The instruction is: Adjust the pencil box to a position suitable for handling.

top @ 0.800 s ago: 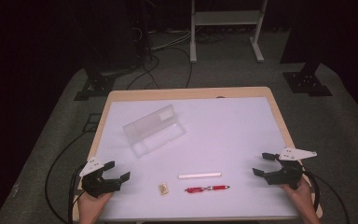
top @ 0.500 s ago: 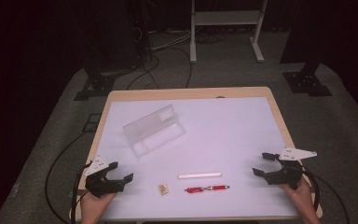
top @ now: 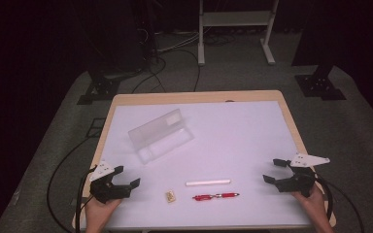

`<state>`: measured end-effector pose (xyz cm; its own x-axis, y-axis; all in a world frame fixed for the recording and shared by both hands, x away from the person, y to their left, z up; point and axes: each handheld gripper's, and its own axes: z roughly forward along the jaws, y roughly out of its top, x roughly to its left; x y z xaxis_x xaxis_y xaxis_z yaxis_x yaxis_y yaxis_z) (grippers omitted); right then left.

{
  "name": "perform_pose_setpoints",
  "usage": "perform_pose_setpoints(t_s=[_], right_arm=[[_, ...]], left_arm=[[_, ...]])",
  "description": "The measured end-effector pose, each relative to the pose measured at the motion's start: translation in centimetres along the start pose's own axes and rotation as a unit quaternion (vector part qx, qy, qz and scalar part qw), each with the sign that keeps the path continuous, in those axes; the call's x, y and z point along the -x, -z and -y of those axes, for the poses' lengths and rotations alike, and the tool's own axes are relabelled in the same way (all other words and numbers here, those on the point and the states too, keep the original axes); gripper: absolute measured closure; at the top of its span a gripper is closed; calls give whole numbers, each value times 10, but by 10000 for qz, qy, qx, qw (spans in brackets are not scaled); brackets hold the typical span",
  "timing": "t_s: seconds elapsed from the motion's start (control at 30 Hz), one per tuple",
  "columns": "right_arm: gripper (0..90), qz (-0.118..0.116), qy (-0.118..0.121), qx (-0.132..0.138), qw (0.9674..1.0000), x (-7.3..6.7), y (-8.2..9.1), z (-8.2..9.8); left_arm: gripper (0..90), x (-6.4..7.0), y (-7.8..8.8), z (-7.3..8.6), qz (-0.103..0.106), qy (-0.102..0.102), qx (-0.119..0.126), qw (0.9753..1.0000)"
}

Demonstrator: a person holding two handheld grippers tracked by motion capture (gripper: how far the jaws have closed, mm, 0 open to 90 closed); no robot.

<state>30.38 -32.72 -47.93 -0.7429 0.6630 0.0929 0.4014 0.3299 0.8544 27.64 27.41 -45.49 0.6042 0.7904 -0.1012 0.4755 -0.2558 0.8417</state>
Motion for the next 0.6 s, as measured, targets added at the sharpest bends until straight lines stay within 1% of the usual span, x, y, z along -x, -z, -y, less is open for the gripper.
perform_pose_setpoints(t_s=[0.07,0.2,0.23,0.3,0.33,0.4,0.43,0.47,0.5,0.53,0.57,0.6], right_arm=[[170,0,10,0,10000,0,0,0],[170,11,47,-20,10000,-1,-1,0],[170,18,60,-23,10000,-1,-1,0],[170,23,65,-24,10000,-1,-1,0],[170,15,64,-23,10000,-1,-1,0],[170,10,65,-8,10000,-1,0,0],[170,10,65,-8,10000,-1,0,0],[170,7,67,-11,10000,-1,0,0],[170,6,69,-14,10000,-1,0,0],[170,0,66,-13,10000,-1,0,0],[170,0,66,-13,10000,-1,0,0],[170,-7,61,-4,10000,-1,0,0]], left_arm=[[123,1,-1,-4,22,-72,-33,10000],[123,1,-3,-8,68,-105,-48,9999],[123,2,-5,-10,88,-141,-80,9998],[123,2,-5,-12,90,-175,-105,9998],[123,3,-5,-14,84,-239,-144,9996],[123,4,-6,-17,89,-298,-162,9994],[124,4,-6,-17,89,-298,-162,9994],[124,4,-7,-21,112,-324,-176,9993],[124,4,-7,-21,112,-324,-176,9993],[124,4,-9,-25,139,-380,-208,9990],[124,4,-9,-25,139,-380,-208,9990],[124,4,-12,-30,164,-436,-237,9986]])
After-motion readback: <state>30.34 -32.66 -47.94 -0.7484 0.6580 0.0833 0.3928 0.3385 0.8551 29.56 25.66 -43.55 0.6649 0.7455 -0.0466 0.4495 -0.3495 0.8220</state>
